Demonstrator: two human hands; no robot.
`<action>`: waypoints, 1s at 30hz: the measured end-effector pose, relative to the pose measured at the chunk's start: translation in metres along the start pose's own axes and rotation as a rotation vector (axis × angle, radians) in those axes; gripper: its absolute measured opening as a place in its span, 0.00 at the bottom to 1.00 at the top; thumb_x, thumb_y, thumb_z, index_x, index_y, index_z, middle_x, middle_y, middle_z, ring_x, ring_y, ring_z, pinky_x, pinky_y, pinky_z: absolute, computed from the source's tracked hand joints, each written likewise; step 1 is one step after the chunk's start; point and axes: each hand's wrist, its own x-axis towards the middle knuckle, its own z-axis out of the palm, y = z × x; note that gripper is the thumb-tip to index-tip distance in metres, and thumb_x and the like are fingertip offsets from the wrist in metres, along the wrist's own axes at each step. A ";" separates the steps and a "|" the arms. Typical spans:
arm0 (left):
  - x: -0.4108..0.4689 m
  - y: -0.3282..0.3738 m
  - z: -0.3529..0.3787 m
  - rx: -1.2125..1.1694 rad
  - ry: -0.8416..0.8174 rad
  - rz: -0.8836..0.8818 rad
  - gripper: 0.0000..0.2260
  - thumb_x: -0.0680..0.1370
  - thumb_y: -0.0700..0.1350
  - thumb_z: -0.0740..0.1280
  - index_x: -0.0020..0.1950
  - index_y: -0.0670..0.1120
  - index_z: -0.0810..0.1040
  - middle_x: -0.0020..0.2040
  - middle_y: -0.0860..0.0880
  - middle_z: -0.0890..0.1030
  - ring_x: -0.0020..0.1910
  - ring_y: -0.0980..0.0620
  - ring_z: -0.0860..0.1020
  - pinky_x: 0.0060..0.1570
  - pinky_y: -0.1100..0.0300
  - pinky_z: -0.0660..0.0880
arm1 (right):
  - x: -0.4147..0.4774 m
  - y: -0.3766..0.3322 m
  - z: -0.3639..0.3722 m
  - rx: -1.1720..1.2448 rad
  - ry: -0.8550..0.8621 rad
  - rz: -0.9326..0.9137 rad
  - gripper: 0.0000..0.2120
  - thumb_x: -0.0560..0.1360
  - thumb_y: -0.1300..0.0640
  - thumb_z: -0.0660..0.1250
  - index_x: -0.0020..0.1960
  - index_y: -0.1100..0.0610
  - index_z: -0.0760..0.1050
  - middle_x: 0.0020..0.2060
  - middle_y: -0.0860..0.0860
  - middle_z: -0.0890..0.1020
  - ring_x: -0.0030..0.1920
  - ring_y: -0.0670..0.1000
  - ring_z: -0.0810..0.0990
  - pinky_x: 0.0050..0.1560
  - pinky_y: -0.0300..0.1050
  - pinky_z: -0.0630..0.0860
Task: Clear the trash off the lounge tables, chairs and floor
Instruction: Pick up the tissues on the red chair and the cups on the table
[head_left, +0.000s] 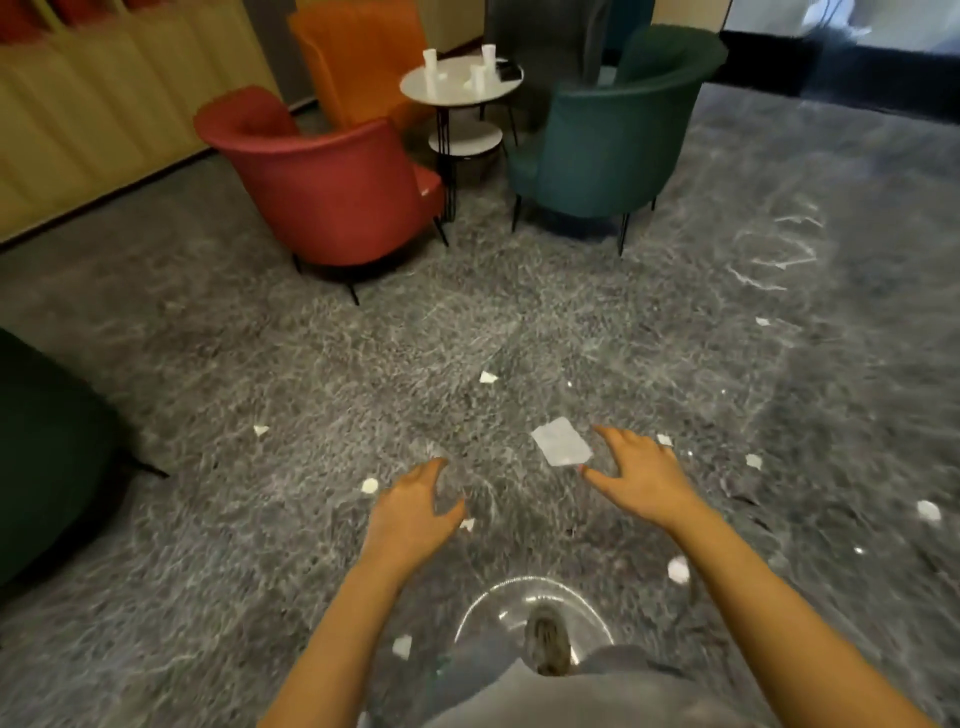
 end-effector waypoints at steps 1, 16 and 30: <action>0.030 0.006 -0.012 0.003 0.015 -0.003 0.26 0.77 0.56 0.61 0.73 0.48 0.62 0.71 0.47 0.68 0.68 0.48 0.68 0.64 0.55 0.67 | 0.031 -0.001 -0.017 -0.010 0.003 -0.008 0.33 0.75 0.38 0.58 0.74 0.50 0.54 0.72 0.52 0.64 0.70 0.55 0.64 0.67 0.53 0.59; 0.492 0.015 -0.147 -0.041 0.091 0.010 0.26 0.77 0.57 0.62 0.73 0.49 0.63 0.71 0.49 0.68 0.67 0.49 0.69 0.61 0.54 0.71 | 0.495 -0.036 -0.155 -0.060 0.010 -0.089 0.30 0.77 0.41 0.58 0.74 0.51 0.55 0.70 0.53 0.67 0.68 0.55 0.67 0.67 0.52 0.62; 0.913 0.053 -0.277 -0.194 0.203 0.055 0.21 0.76 0.48 0.66 0.67 0.44 0.70 0.63 0.45 0.75 0.59 0.46 0.75 0.55 0.53 0.73 | 0.893 -0.044 -0.303 0.184 0.175 -0.040 0.23 0.78 0.48 0.60 0.69 0.57 0.65 0.53 0.59 0.80 0.52 0.59 0.79 0.51 0.49 0.74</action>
